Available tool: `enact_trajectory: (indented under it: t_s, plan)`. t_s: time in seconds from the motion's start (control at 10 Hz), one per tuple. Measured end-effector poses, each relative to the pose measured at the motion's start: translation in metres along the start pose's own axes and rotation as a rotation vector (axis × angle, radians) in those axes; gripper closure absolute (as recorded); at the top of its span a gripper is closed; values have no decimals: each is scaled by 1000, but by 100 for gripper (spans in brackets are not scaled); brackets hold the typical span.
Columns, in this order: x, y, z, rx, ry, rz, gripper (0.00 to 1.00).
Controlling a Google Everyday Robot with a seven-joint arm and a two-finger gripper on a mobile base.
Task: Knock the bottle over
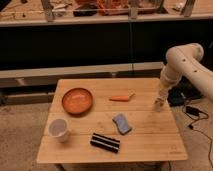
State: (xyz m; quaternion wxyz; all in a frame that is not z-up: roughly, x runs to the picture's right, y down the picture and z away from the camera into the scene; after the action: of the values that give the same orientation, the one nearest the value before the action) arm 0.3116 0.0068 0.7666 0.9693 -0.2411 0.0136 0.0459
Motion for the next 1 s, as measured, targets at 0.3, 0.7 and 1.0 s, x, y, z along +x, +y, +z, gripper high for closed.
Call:
enact_trajectory:
  t_s: [0.3,0.7,1.0]
  plan:
    - [0,-4,-1,5,5,17,70]
    - [0,-13,-2,6,9,41,51]
    - [2,-17,-5,-1,9,59,33]
